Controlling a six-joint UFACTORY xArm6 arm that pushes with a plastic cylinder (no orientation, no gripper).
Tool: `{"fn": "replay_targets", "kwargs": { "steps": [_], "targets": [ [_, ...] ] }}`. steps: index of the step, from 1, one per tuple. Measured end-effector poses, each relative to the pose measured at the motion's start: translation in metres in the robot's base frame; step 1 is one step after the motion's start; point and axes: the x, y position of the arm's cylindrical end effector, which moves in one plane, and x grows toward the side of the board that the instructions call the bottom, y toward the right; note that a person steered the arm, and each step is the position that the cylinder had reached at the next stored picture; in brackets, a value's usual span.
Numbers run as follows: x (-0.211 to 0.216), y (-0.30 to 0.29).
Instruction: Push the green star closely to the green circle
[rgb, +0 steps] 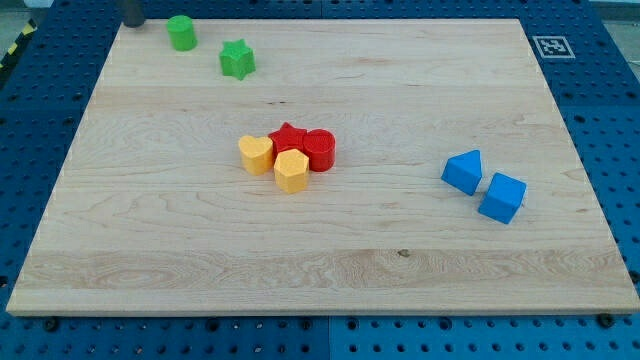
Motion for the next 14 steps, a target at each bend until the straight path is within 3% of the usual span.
{"fn": "replay_targets", "kwargs": {
  "steps": [2,3,4,6,7,8,9,12,14],
  "targets": [
    [0.055,0.154],
    [0.048,0.162],
    [0.024,0.135],
    [0.015,0.015],
    [0.040,0.020],
    [0.096,0.091],
    [0.126,0.146],
    [0.138,0.148],
    [0.142,0.208]
  ]
}}
